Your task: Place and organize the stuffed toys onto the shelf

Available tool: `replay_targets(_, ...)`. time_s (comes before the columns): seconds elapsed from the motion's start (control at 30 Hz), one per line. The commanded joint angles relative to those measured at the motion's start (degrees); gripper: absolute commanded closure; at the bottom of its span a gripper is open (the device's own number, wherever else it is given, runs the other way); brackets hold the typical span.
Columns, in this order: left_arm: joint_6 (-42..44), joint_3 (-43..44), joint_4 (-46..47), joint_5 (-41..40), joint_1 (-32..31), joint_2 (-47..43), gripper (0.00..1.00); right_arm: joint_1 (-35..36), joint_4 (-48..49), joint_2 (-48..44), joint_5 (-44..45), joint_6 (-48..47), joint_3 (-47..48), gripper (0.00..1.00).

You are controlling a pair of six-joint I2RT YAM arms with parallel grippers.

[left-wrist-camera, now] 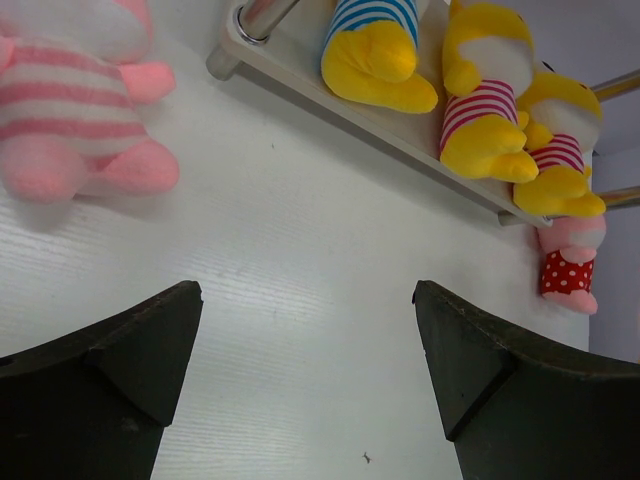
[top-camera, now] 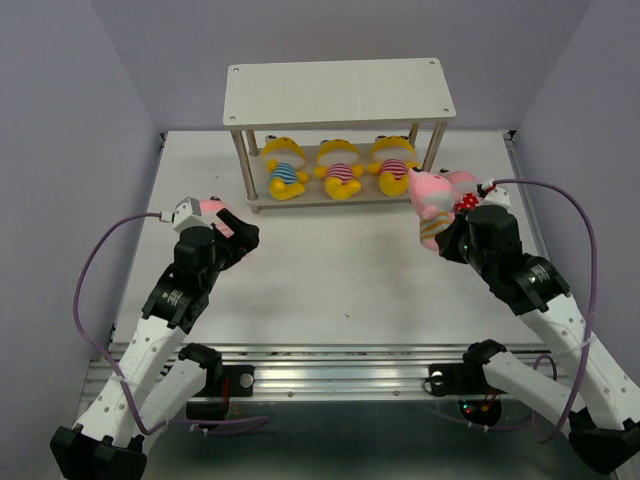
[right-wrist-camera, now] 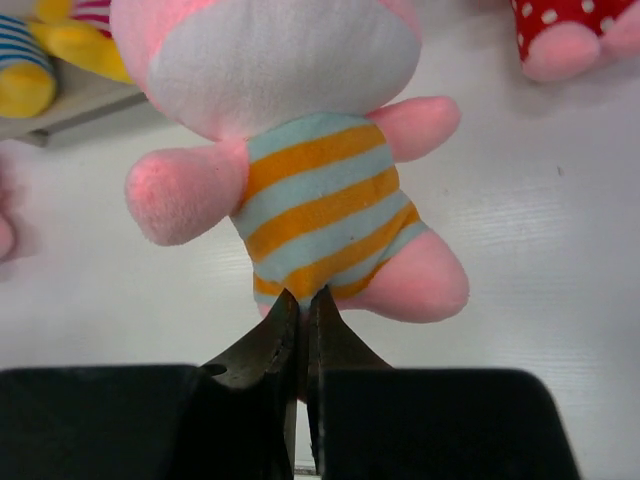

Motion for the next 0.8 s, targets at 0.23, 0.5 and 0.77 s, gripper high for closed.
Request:
replay_targets(0.23,0.97,-0.73,2.15,-1.07,0.08,-0.7,0.01,-0.28,10.64,4.73,-8.12,-11.79,21.84,0.99)
replay_targets(0.5,1.15,-0.38,2.24,-1.25,0.0,-0.35,0.01,-0.28,11.87,20.62,-0.46,-12.84,36.77,0.99)
replay_targets(0.77,1.15,-0.56,2.41,-1.07,0.0,-0.26,0.01,-0.28,12.13,32.51,4.29,-12.67,48.73,0.99)
